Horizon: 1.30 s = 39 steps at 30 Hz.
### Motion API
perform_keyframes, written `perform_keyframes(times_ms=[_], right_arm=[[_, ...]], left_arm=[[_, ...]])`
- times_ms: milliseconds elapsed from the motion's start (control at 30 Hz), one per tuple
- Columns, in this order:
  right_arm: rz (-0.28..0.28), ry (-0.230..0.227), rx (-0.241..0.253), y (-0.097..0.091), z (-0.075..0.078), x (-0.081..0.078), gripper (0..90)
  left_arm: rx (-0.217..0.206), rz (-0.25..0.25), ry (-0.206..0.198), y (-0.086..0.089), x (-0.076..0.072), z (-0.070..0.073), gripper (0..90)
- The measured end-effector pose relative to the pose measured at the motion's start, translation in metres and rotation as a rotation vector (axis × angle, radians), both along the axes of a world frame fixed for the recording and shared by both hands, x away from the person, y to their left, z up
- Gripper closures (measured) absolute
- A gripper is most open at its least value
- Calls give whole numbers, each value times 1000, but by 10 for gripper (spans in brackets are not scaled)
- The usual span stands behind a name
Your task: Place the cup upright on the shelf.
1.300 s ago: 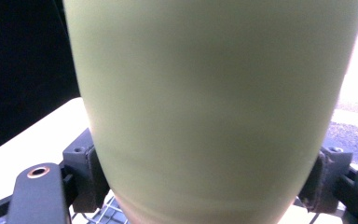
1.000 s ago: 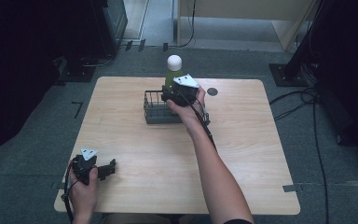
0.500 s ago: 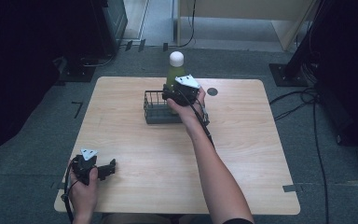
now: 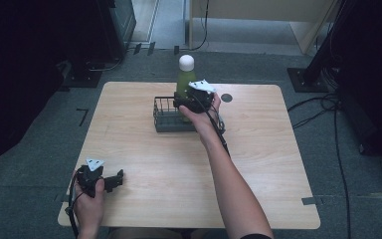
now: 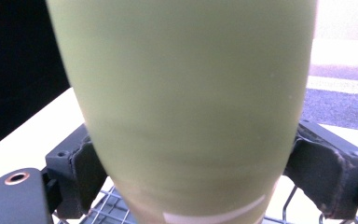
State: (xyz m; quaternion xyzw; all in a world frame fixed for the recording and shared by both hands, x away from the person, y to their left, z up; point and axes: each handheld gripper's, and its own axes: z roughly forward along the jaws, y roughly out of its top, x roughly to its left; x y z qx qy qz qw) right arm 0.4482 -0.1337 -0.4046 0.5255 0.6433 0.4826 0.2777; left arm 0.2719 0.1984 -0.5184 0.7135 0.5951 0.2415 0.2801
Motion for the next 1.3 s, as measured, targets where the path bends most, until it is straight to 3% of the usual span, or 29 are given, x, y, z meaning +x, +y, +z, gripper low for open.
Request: perform_keyframes(times_ms=[233, 433, 667, 1300], right_arm=[[8, -2, 1, -4, 5, -6, 117], [31, 21, 5, -7, 9, -13, 18], [43, 11, -23, -13, 13, -27, 0], [25, 16, -37, -47, -14, -74, 0]], left_arm=[[0, 0, 0, 0, 0, 0, 0], [0, 0, 0, 0, 0, 0, 0], [0, 0, 0, 0, 0, 0, 0], [0, 0, 0, 0, 0, 0, 0]])
